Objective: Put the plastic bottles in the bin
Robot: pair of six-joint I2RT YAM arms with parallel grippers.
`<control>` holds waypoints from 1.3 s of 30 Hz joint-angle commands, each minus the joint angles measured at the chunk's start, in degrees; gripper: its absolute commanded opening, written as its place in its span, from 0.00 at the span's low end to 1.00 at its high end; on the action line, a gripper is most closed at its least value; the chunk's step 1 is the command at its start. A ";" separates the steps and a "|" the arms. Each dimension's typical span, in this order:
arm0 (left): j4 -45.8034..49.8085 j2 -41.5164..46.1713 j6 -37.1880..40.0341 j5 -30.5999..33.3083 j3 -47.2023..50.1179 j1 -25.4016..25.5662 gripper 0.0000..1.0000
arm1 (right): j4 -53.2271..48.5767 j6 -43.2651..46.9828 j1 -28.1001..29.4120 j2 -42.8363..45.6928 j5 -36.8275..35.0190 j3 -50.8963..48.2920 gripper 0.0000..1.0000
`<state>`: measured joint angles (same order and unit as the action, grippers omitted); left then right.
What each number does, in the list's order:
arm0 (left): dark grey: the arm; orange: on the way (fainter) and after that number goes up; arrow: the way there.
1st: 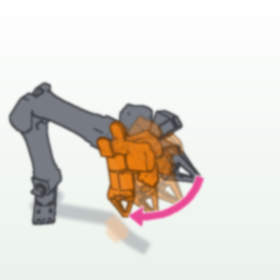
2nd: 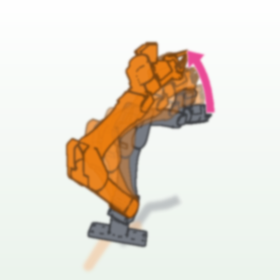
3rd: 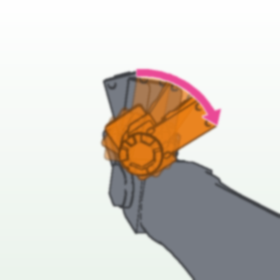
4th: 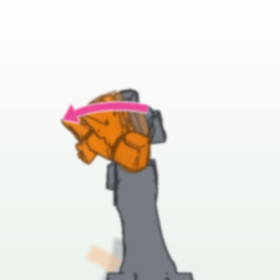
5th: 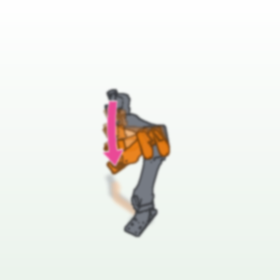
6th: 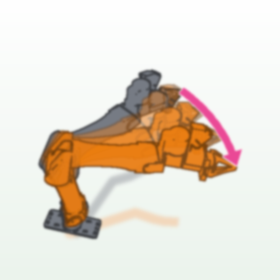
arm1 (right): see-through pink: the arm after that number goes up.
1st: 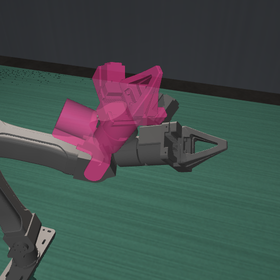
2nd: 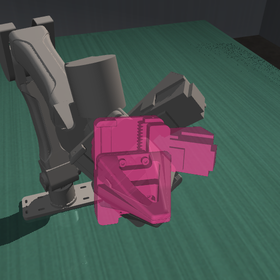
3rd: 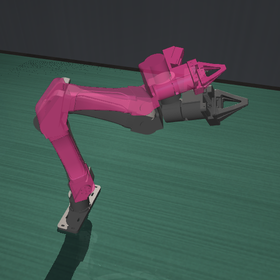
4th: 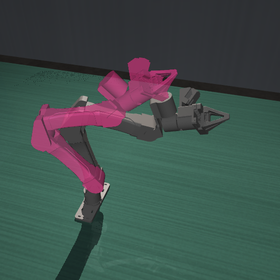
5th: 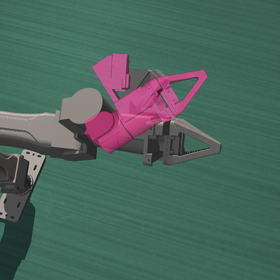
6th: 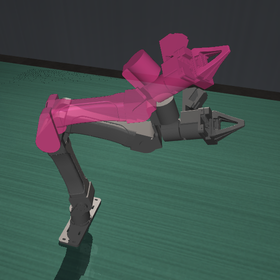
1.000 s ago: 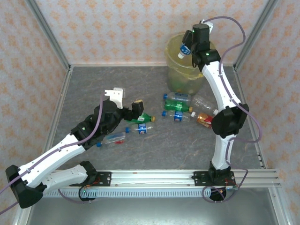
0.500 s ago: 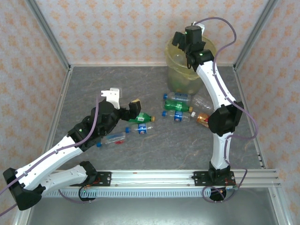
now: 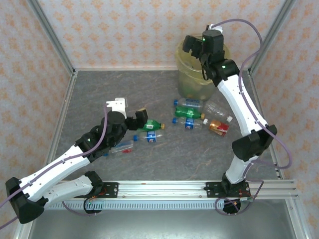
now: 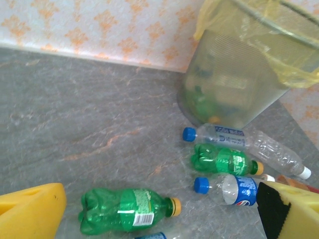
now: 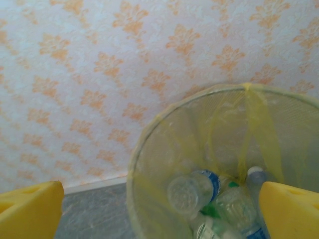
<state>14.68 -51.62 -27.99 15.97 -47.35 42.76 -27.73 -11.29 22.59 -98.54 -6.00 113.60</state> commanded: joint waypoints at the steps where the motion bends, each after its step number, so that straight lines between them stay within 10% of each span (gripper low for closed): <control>1: 3.80 2.15 -7.81 4.02 2.22 0.22 0.99 | 1.89 0.04 2.24 4.84 1.17 -6.01 1.00; 8: 15.14 5.71 -26.22 9.64 6.23 0.16 0.98 | 6.10 -1.32 6.04 14.06 1.96 -18.59 1.00; 24: 34.41 7.57 -69.96 0.87 10.24 0.14 0.93 | 11.42 -3.50 6.86 29.11 9.08 -39.01 1.00; 39: 29.89 -3.27 -84.02 -9.29 10.56 -0.03 0.88 | 14.58 -2.95 6.93 37.82 11.24 -48.38 1.00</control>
<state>44.80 -52.88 -108.07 9.13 -36.62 42.76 -15.70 -14.90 29.12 -63.02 4.78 66.37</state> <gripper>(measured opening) 0.885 0.996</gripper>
